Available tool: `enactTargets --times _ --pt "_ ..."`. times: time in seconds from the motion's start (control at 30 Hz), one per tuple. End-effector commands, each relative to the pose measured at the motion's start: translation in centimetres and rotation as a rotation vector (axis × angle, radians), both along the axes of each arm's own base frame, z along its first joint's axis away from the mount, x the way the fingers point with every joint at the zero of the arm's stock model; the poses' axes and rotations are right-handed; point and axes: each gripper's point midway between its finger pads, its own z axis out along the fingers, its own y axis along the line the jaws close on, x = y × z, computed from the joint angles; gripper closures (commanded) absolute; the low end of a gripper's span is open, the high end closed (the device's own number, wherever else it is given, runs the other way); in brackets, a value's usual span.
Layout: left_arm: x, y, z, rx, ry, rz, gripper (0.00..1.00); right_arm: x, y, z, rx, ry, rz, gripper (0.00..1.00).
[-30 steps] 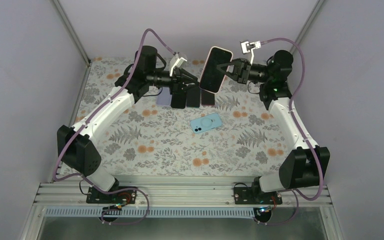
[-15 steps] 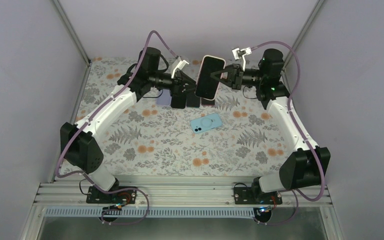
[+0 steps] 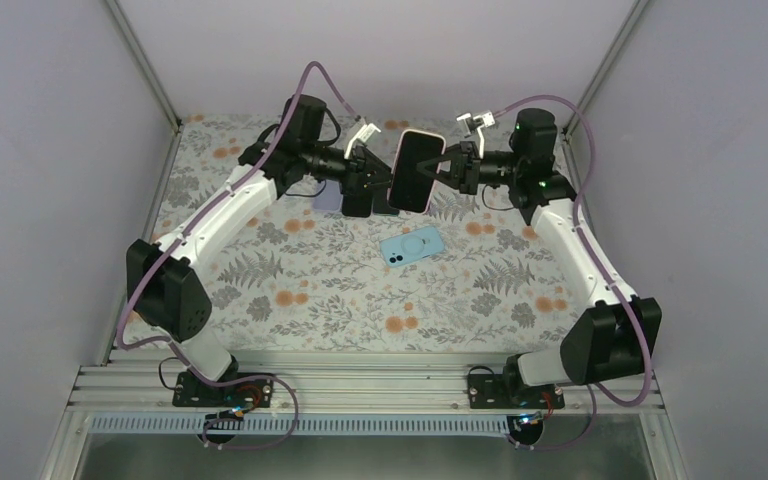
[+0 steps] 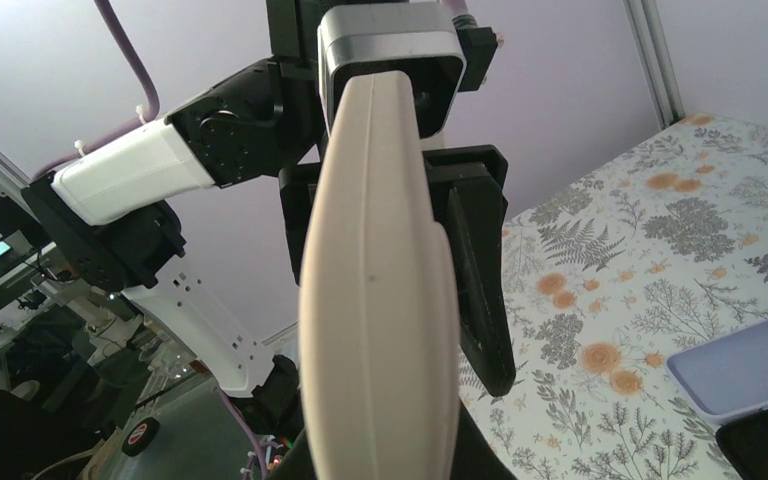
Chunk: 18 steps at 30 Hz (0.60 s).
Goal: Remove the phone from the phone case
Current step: Remove the phone case from the phone.
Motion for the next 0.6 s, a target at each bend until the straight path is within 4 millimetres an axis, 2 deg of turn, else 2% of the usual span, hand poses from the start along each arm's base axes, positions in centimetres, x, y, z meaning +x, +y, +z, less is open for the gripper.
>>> enactTargets --times 0.0,0.33,0.57 --pt "1.8 -0.7 5.8 -0.117 -0.214 0.024 0.7 -6.9 2.5 -1.3 0.026 0.125 0.285 0.96" --pt "1.8 -0.8 7.2 -0.138 -0.232 0.015 0.7 -8.0 3.9 -2.6 0.01 0.124 0.321 0.96" --pt "1.5 -1.3 7.3 -0.16 -0.21 -0.021 0.7 -8.7 4.9 -3.3 0.004 0.144 0.361 0.96"
